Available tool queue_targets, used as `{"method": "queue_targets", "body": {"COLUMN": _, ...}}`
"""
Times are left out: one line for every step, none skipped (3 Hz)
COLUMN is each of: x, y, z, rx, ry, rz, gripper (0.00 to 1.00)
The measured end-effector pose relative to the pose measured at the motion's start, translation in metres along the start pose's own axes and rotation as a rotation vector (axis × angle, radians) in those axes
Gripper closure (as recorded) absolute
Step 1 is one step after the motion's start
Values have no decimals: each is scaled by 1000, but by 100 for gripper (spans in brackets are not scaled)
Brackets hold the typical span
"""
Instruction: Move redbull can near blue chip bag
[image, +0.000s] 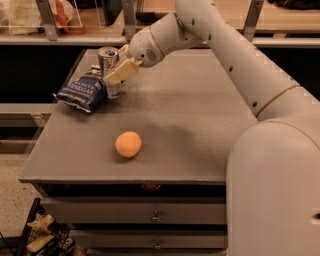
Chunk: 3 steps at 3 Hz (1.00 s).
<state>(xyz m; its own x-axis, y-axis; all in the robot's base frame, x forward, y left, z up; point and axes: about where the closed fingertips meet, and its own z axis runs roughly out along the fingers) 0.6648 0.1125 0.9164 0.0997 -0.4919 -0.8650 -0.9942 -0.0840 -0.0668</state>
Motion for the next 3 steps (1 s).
{"method": "queue_targets", "body": {"x": -7, "y": 3, "z": 14, "rx": -32, "ry": -16, "rz": -11, "gripper": 100}}
{"method": "queue_targets", "body": {"x": -9, "y": 6, "z": 23, "rx": -55, "ry": -21, "rz": -12, "gripper": 100}}
{"method": "queue_targets", "body": {"x": -6, "y": 10, "z": 31, "rx": -84, "ry": -19, "rz": 1, "gripper": 100}}
